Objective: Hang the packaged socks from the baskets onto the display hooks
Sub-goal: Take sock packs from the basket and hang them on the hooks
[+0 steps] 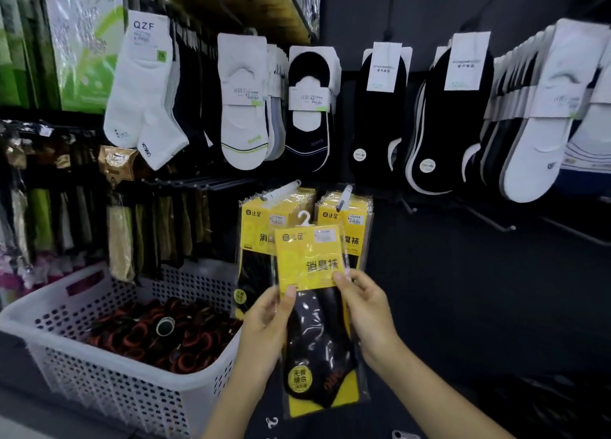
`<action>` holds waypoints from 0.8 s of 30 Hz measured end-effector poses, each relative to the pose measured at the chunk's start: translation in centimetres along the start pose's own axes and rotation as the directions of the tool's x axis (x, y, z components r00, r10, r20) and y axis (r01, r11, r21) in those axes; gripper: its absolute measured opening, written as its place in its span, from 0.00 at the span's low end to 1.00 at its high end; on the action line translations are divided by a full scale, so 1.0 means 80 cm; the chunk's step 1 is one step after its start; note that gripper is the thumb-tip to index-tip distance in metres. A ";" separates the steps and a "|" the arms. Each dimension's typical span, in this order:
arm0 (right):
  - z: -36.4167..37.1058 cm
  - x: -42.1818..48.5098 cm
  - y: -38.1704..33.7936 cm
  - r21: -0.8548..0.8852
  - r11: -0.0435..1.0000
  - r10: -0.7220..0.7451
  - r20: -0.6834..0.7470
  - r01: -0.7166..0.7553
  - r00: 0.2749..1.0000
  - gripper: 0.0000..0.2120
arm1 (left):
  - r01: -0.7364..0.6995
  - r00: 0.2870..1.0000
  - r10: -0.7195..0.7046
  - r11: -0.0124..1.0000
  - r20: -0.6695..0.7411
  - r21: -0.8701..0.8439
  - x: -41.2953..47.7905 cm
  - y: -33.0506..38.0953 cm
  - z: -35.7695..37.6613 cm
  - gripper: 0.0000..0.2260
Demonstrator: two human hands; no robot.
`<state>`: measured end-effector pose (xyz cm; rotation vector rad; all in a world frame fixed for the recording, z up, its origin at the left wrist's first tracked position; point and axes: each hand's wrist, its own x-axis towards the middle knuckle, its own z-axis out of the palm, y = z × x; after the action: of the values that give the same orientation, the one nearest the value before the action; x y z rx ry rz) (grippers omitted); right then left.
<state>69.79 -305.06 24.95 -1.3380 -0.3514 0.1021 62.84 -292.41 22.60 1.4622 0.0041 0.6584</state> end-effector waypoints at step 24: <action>-0.033 0.106 0.018 -0.042 0.996 0.058 -0.338 -0.077 0.939 0.09 | 0.185 0.974 -0.205 0.965 0.097 0.185 0.087 -0.050 0.047 0.29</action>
<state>78.79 -304.90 24.66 -1.3940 -0.0182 -0.0803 71.71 -292.77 22.13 1.6431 0.1181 0.4199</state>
